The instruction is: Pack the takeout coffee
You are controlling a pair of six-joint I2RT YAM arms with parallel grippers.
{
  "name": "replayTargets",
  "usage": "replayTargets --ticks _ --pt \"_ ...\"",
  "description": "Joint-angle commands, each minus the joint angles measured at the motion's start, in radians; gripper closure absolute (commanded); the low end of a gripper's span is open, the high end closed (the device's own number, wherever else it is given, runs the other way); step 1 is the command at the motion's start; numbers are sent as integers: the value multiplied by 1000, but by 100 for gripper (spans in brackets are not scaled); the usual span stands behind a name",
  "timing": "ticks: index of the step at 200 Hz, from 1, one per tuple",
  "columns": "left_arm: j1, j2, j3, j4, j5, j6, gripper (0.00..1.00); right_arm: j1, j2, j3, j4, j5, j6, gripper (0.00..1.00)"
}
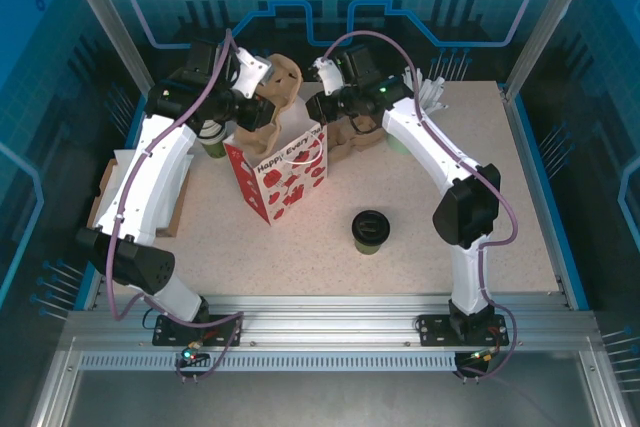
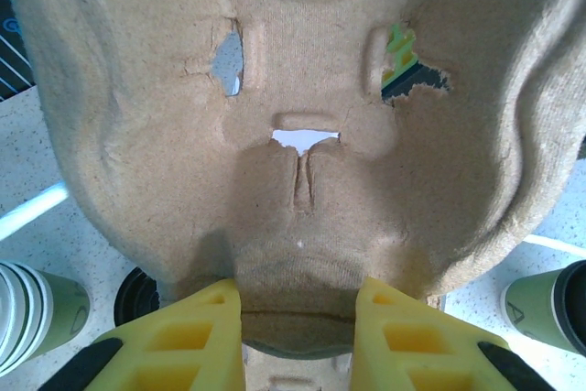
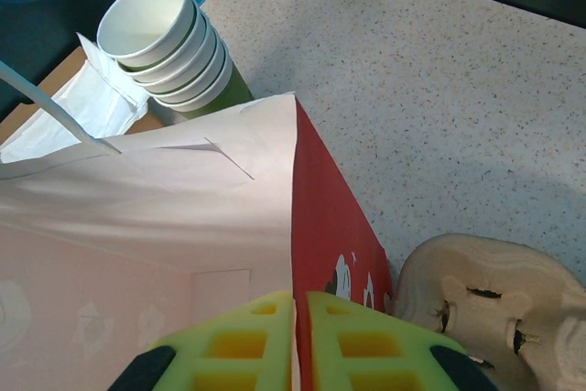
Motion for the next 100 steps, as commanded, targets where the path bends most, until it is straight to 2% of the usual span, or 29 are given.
replayTargets --ticks 1,47,100 --pt "9 11 15 -29 -8 38 73 -8 -2 39 -24 -20 -1 87" --pt "8 23 11 -50 29 50 72 -7 1 43 -21 -25 6 88" --pt "7 33 15 -95 14 76 73 -10 10 62 -26 -12 18 88"
